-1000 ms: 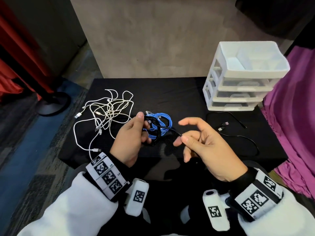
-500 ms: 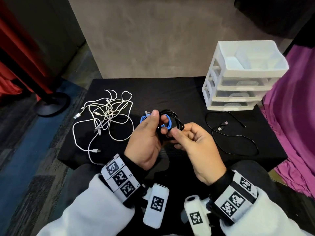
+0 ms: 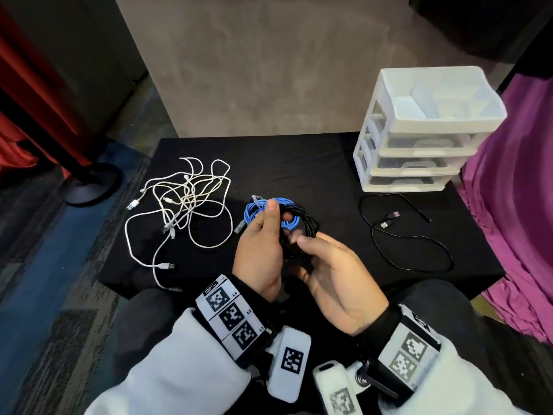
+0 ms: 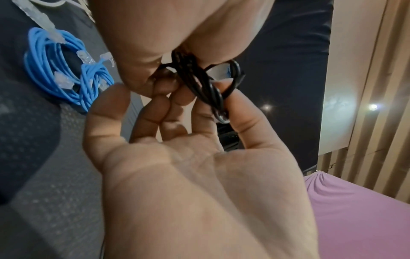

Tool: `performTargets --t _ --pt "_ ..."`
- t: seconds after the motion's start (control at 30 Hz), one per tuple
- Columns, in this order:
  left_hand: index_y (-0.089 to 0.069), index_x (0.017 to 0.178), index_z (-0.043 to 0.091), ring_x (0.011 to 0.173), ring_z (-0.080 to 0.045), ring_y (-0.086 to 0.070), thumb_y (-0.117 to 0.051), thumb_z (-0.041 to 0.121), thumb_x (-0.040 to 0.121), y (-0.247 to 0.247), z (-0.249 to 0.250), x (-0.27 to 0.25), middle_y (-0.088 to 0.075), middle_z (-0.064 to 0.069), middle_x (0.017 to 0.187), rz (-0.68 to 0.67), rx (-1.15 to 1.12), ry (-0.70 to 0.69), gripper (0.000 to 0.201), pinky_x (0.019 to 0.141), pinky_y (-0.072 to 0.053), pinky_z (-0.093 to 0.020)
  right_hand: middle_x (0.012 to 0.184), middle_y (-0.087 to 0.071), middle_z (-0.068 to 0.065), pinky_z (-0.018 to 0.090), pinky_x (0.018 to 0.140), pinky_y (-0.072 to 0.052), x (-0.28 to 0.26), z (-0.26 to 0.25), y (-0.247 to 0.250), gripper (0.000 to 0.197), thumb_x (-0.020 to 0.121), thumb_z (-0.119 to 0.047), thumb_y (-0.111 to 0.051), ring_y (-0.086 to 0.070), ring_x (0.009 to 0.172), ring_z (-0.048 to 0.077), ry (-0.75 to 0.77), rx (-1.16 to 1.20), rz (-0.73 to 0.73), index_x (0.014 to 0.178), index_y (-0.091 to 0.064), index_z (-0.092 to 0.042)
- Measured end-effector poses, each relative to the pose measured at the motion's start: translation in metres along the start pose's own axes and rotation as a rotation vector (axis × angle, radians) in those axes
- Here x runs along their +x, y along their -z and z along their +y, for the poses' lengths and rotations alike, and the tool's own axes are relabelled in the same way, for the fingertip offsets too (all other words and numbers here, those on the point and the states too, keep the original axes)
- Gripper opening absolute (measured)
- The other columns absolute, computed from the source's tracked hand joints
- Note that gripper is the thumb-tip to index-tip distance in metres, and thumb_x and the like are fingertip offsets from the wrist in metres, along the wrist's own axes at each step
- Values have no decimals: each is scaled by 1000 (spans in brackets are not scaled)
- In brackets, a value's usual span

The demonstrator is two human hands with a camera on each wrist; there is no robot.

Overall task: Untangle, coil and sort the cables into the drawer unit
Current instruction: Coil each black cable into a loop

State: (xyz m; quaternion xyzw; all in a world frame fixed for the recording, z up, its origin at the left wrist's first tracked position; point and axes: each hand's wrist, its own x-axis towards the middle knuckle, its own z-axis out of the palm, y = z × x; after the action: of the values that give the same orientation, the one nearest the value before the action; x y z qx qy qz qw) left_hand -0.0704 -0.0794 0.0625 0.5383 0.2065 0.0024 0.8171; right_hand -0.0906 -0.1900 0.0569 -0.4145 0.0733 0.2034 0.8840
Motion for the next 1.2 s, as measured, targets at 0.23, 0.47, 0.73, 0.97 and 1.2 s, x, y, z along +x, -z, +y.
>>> performTargets --t 0.23,0.47,0.73,0.97,1.2 --pt "-66 87 5 63 -18 -49 -55 34 104 18 7 13 -57 2 61 39 52 -45 35 67 -49 -33 110 -63 -7 41 95 -51 9 5 23 39 81 -31 -80 -59 103 20 625 -1138 191 116 -64 -29" --pt "-66 93 2 85 -25 -73 -59 33 102 15 9 6 -74 -23 99 1 55 -16 33 72 -62 -39 94 -66 -15 37 81 -53 0 8 12 30 85 -50 -72 -60 88 11 731 -1304 33 100 -70 -24" --pt "-65 93 2 84 -25 -75 -56 33 104 14 10 2 -73 -28 100 -46 111 -4 34 75 -62 -37 85 -66 -14 16 69 -44 6 14 17 5 88 -16 -72 -57 71 3 643 -1117 85 89 -72 -20" --pt "-68 96 7 68 -13 -73 -48 34 107 22 16 7 -75 1 74 -42 45 105 35 75 -61 -38 81 -67 11 26 76 -53 -3 -5 23 7 97 4 -65 -60 79 20 358 -542 -80 94 -66 -2" --pt "-59 114 8 56 -11 -66 -48 33 108 24 13 13 -64 -5 92 8 -3 225 28 53 -58 -36 87 -72 3 20 82 -53 -6 -11 26 12 93 0 -64 -67 83 12 332 -414 -218 103 -61 7"
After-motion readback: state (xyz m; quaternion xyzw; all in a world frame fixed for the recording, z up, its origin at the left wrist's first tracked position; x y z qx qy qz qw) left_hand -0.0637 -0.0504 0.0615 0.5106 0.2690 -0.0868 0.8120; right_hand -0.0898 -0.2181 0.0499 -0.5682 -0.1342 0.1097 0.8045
